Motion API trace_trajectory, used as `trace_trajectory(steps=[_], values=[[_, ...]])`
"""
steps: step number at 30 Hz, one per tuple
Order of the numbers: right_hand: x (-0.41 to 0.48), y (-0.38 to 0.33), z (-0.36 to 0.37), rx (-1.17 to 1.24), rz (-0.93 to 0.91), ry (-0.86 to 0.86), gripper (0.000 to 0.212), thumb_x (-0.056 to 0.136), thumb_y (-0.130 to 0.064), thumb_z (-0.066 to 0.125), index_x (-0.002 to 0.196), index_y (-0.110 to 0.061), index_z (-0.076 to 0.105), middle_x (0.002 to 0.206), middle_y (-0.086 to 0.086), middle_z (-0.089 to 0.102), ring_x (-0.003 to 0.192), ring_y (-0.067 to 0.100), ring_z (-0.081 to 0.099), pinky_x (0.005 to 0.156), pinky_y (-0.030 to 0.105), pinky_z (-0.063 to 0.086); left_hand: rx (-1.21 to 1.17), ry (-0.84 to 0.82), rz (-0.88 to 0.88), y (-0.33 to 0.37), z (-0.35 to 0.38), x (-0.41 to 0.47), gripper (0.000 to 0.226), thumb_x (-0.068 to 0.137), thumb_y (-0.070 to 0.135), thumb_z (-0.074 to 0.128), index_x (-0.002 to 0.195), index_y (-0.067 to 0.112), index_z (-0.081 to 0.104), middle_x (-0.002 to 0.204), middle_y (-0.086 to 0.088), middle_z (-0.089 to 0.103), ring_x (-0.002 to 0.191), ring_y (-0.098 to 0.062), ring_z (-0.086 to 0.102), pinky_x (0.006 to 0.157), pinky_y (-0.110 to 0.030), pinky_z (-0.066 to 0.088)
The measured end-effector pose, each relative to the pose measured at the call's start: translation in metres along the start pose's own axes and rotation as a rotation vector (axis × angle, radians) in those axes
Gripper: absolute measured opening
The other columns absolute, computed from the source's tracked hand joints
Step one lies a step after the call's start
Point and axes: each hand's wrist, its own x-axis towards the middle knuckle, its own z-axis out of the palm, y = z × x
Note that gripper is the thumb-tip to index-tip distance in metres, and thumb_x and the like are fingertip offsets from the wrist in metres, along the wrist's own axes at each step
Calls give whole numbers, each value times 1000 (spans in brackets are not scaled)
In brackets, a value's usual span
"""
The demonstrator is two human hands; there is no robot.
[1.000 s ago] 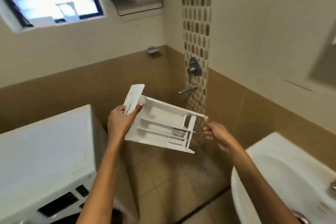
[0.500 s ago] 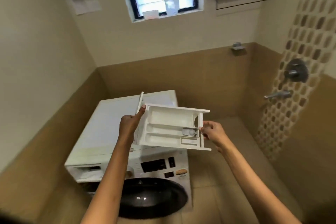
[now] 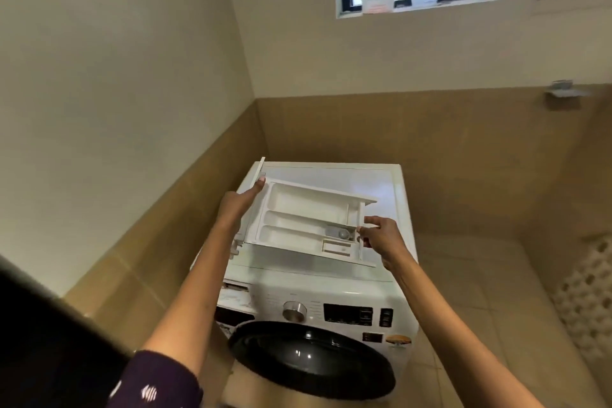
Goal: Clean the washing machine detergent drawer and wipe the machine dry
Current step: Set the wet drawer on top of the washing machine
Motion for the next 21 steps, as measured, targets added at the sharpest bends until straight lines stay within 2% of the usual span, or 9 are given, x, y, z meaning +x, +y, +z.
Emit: trace_trajectory(steps=[3, 6, 12, 14, 16, 18, 21], values=[[26, -5, 22, -17, -8, -10, 34, 86, -2, 58, 120, 2, 57, 92, 14, 59, 73, 21, 55, 77, 32, 43, -5, 14, -34, -6, -13, 27, 97, 71, 64, 65, 137, -3, 40, 140, -19, 46, 127, -34, 46, 108, -44, 37], [50, -10, 44, -22, -14, -5, 33, 85, -1, 60, 117, 4, 59, 90, 15, 60, 84, 25, 55, 81, 36, 44, -15, 61, -70, -11, -25, 53, 84, 76, 61, 63, 130, -3, 49, 127, -19, 57, 114, -34, 56, 99, -43, 46], [86, -11, 93, -67, 41, -3, 27, 84, 2, 59, 110, 7, 61, 97, 19, 63, 97, 33, 59, 92, 43, 46, 1, 84, -123, -28, -46, 107, 71, 85, 50, 59, 129, -6, 48, 126, -20, 57, 112, -35, 57, 97, -41, 47], [96, -11, 108, -69, 59, 17, 20, 83, 2, 59, 102, 4, 64, 98, 20, 65, 97, 34, 61, 88, 43, 48, 7, 67, -134, -34, -52, 127, 68, 86, 47, 60, 127, -6, 48, 125, -20, 58, 112, -34, 57, 96, -40, 47], [106, -8, 124, -78, 77, 40, 12, 81, 1, 59, 91, 1, 67, 91, 19, 65, 88, 34, 61, 75, 36, 46, 20, 36, -146, -39, -57, 148, 67, 86, 47, 59, 127, -5, 50, 124, -20, 58, 111, -34, 57, 95, -40, 47], [114, -5, 138, -93, 100, 73, 9, 80, 1, 59, 84, -2, 67, 88, 18, 64, 82, 30, 60, 69, 30, 42, 30, -4, -162, -43, -61, 169, 67, 86, 47, 59, 127, -5, 50, 124, -19, 58, 112, -34, 56, 94, -39, 47], [122, 1, 157, -102, 156, 151, 25, 81, 3, 59, 105, 1, 66, 105, 19, 66, 97, 33, 61, 73, 28, 44, 50, -45, -190, -54, -65, 196, 69, 85, 49, 60, 127, -5, 50, 125, -19, 58, 112, -34, 56, 97, -41, 46]])
